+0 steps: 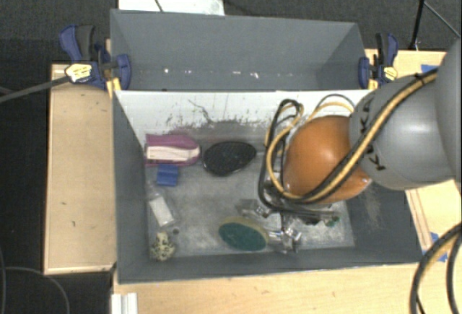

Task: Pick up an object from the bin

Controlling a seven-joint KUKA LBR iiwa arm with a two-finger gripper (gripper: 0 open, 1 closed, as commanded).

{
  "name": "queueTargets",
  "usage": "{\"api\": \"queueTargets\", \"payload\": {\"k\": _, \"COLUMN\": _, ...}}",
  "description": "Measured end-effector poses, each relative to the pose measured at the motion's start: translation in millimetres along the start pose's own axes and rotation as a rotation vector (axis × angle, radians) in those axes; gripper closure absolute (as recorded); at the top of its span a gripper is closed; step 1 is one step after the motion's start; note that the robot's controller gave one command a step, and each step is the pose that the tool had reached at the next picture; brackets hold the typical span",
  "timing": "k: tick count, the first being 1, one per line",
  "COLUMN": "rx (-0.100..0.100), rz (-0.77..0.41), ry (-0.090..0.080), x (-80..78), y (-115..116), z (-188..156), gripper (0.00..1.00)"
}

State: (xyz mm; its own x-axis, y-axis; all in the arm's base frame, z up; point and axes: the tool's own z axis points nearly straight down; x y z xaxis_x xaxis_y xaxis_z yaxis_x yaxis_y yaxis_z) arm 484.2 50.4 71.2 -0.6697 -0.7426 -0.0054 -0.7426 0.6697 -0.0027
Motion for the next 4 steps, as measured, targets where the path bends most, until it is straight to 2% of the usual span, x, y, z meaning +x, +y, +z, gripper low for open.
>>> {"api": "queueTargets", "payload": {"k": 1, "rx": 0.0, "rz": -0.165, "ry": -0.001, "x": -4.0, "y": -2.5, "z": 0.9, "gripper": 0.0}}
{"api": "queueTargets", "payload": {"k": 2, "rx": 0.005, "rz": -0.425, "ry": -0.007, "x": 2.6, "y": -3.0, "z": -0.9, "gripper": 0.0}}
{"api": "queueTargets", "payload": {"k": 3, "rx": 0.012, "rz": -0.538, "ry": -0.014, "x": 5.8, "y": -4.8, "z": -2.5, "gripper": 0.0}}
{"api": "queueTargets", "payload": {"k": 4, "rx": 0.013, "rz": -0.595, "ry": -0.016, "x": 5.3, "y": -8.5, "z": -2.1, "gripper": 0.0}}
